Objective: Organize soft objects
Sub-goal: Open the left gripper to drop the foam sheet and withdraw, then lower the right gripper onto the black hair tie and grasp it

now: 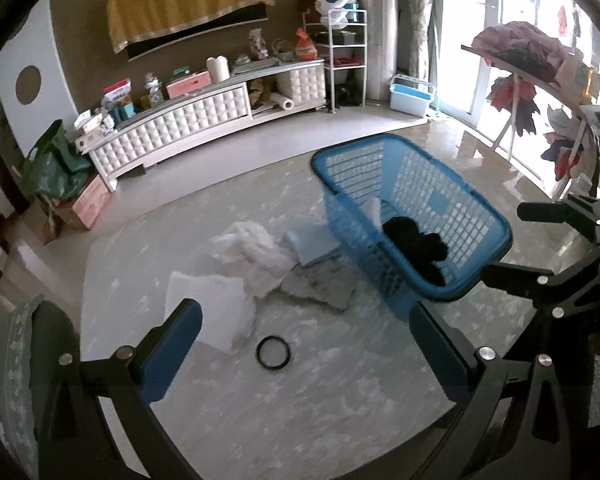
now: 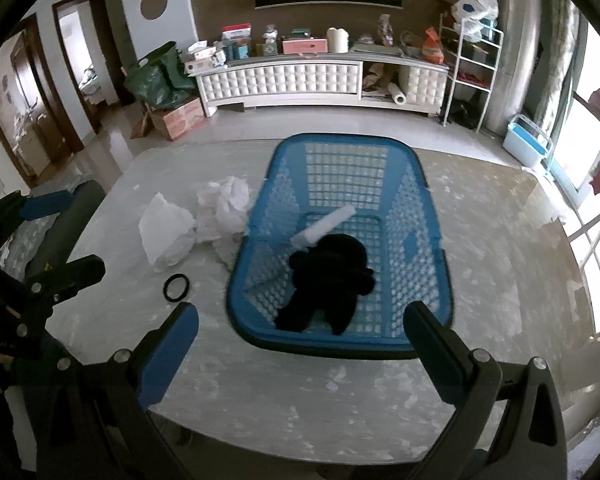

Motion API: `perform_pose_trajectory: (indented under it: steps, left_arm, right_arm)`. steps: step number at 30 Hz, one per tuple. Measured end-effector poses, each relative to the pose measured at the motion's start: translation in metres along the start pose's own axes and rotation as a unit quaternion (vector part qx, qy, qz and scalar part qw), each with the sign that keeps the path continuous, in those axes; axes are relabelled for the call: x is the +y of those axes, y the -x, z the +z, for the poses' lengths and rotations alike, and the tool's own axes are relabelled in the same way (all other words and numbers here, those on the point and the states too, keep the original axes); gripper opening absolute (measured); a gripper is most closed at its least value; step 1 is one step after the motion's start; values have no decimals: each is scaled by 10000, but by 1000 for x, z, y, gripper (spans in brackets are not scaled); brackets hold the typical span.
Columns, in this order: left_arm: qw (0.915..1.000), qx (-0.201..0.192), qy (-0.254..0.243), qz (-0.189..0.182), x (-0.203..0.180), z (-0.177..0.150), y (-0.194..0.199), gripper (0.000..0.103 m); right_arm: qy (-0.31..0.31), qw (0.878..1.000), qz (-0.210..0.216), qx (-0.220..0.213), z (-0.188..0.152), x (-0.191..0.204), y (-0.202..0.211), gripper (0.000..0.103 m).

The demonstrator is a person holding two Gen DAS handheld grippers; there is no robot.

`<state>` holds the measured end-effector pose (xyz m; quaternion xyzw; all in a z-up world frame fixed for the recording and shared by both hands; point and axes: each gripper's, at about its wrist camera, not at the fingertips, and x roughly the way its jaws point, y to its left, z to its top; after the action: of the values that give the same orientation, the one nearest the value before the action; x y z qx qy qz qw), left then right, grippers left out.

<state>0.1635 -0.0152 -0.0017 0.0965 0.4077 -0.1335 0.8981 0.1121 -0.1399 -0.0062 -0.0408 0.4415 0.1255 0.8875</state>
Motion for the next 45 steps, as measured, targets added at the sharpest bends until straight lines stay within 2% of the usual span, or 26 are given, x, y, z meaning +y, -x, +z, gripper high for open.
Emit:
perform_pose_trajectory:
  steps: [7, 19, 25, 38, 45]
  left_arm:
    - [9995, 112, 257, 126, 31, -26, 5, 103]
    - [9951, 395, 817, 394, 94, -72, -3, 103]
    - [9906, 620, 1149, 400, 119, -93, -16, 103]
    - [9842, 996, 1418, 359, 146, -121, -60, 103]
    - [9839, 1088, 1387, 289, 154, -124, -80, 103]
  right_arm:
    - [320, 9993, 181, 16, 9, 33, -17, 103]
    - [928, 9934, 587, 335, 19, 101, -63, 103]
    - [1133, 9887, 759, 618, 16, 129, -95, 103]
    - [1259, 9800, 915, 1237, 9, 157, -164, 103]
    - [1208, 9767, 861, 1552, 6, 161, -204, 103]
